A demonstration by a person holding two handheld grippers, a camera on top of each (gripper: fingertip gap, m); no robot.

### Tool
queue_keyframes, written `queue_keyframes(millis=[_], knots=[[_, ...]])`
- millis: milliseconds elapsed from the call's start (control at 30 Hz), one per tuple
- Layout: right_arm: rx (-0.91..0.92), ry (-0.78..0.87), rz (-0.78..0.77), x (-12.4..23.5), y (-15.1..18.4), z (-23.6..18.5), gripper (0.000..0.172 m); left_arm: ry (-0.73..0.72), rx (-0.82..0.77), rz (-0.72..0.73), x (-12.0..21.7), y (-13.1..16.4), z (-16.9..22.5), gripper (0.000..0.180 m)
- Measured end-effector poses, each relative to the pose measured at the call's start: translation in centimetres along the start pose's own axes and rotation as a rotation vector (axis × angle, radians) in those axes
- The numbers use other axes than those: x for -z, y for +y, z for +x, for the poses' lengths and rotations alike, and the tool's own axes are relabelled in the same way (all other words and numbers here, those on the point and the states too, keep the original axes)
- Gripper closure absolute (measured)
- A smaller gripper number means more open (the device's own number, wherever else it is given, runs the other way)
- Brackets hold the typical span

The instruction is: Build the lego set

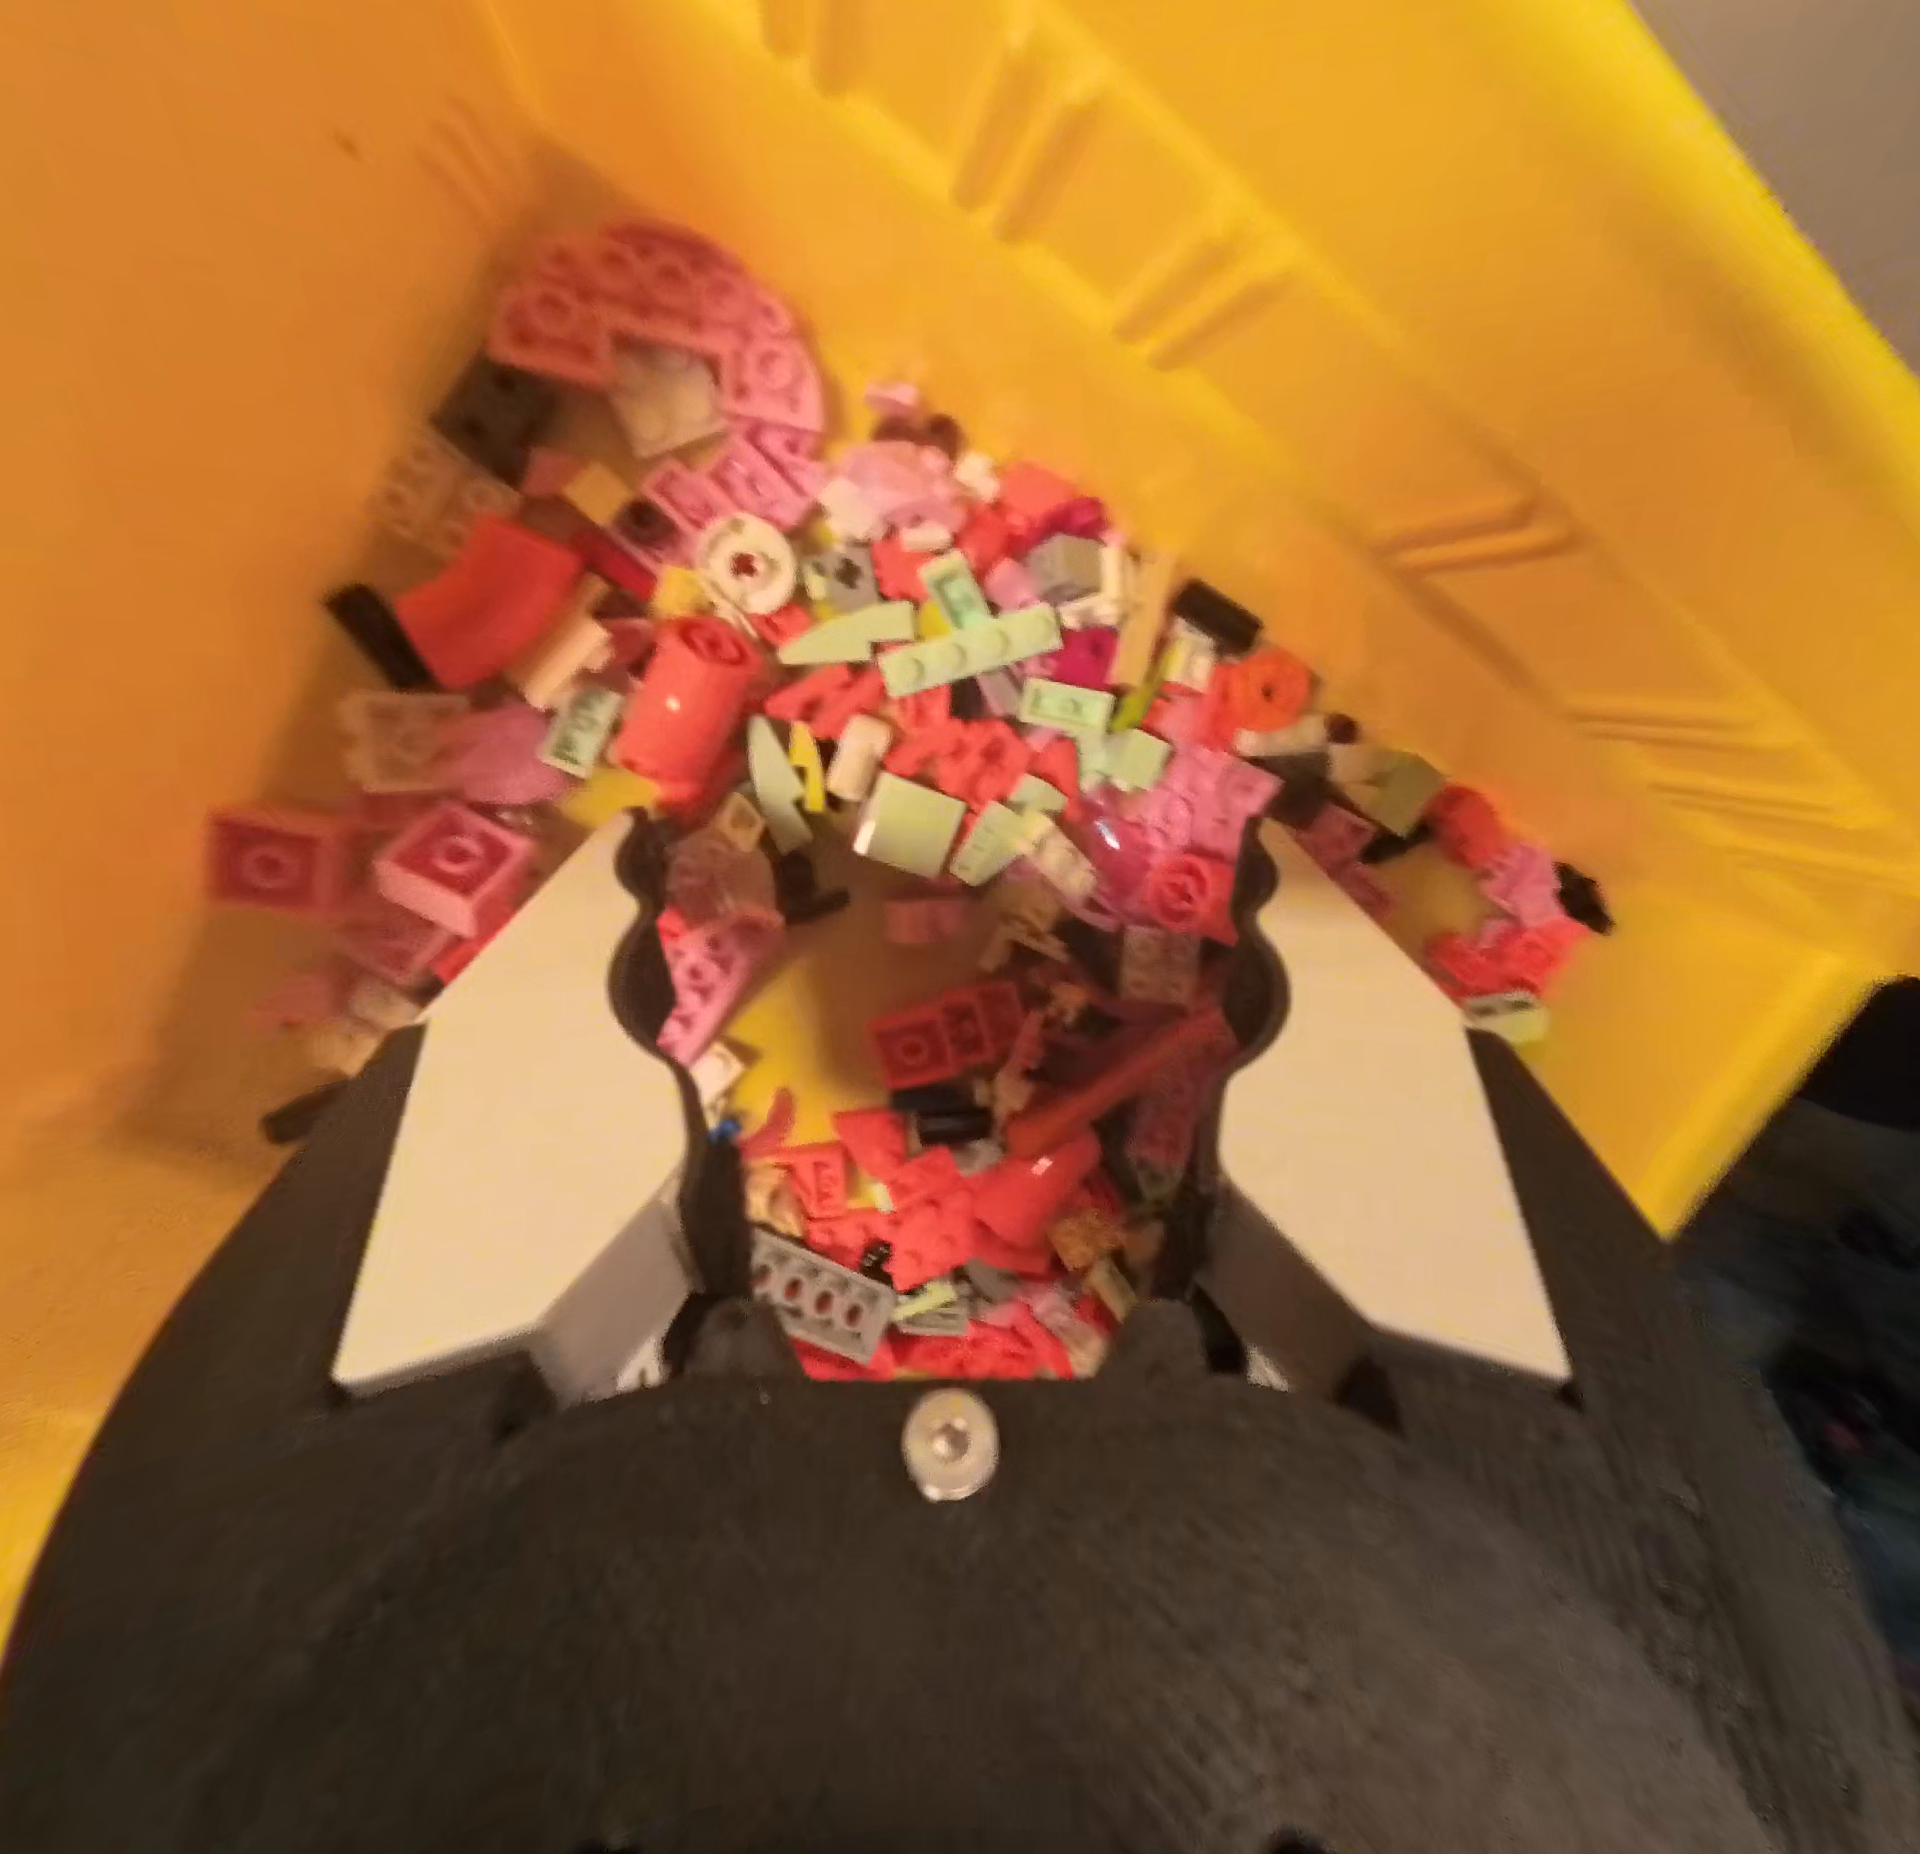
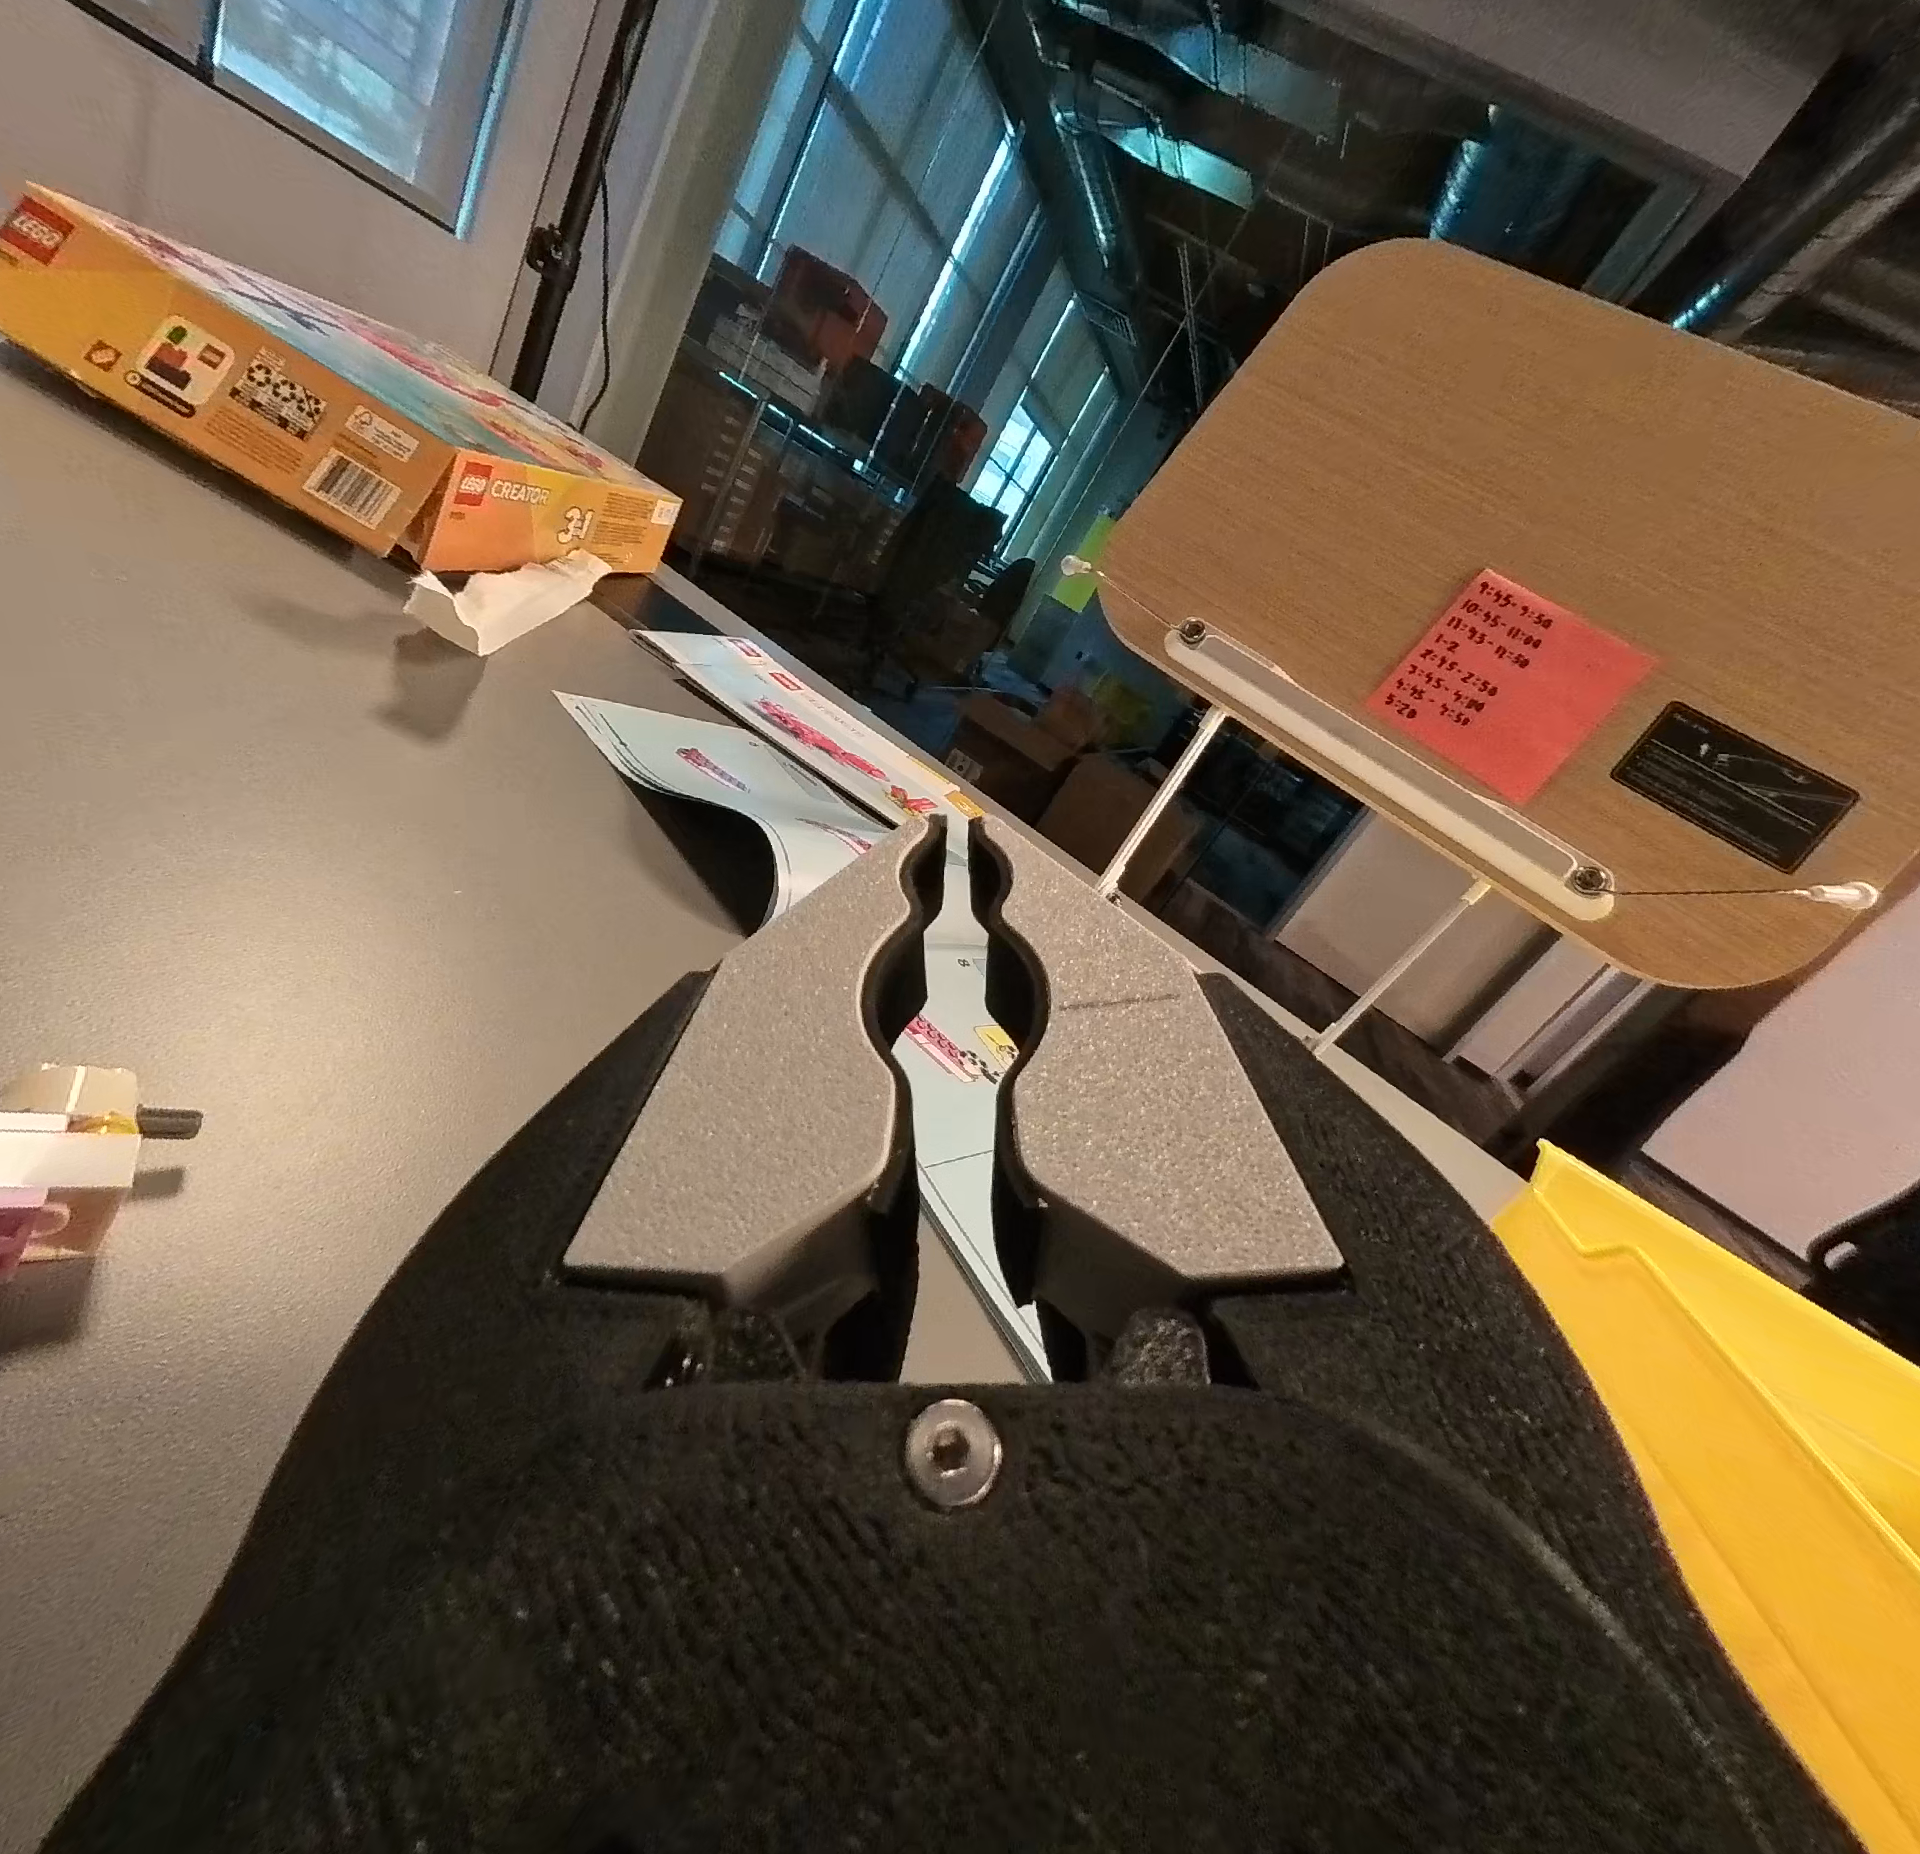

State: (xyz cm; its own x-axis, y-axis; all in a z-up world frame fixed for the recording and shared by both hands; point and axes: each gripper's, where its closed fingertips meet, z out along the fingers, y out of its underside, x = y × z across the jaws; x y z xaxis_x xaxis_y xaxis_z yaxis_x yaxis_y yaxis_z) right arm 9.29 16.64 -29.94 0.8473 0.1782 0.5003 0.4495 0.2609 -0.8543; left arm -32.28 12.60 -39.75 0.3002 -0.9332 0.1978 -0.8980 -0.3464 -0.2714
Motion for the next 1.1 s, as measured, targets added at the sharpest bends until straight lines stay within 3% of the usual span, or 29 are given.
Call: queue_keyframes(millis=[100,300,400,467,800,967,1100], knots=[[0.0,-0.002,-0.001,0.0,0.0,0.0,0.169,0.127,0.021,-0.032,0.9,0.8,2.1,0.083],[0.004,-0.003,-0.007,-0.1,0.1,-0.1,0.169,-0.06,-0.04,0.184,1.7,-3.5,-1.7,0.075],[0.007,-0.004,-0.009,-0.1,0.1,-0.1,0.17,-0.084,-0.088,0.152,0.7,-4.1,-2.3,0.067],[0.006,-0.004,-0.009,-0.1,0.1,-0.1,0.169,-0.064,-0.1,0.101,-0.2,-3.7,-2.1,0.059],[-0.004,-0.015,-0.004,-0.1,0.1,-0.2,0.17,0.214,0.021,-0.128,0.7,2.4,5.4,0.074],[-0.01,-0.027,0.0,-0.1,0.0,-0.4,0.17,0.21,0.027,-0.222,1.0,6.0,8.4,0.076],[-0.011,-0.026,0.002,0.0,0.0,-0.4,0.17,0.06,0.003,-0.091,2.2,4.8,6.5,0.078]])
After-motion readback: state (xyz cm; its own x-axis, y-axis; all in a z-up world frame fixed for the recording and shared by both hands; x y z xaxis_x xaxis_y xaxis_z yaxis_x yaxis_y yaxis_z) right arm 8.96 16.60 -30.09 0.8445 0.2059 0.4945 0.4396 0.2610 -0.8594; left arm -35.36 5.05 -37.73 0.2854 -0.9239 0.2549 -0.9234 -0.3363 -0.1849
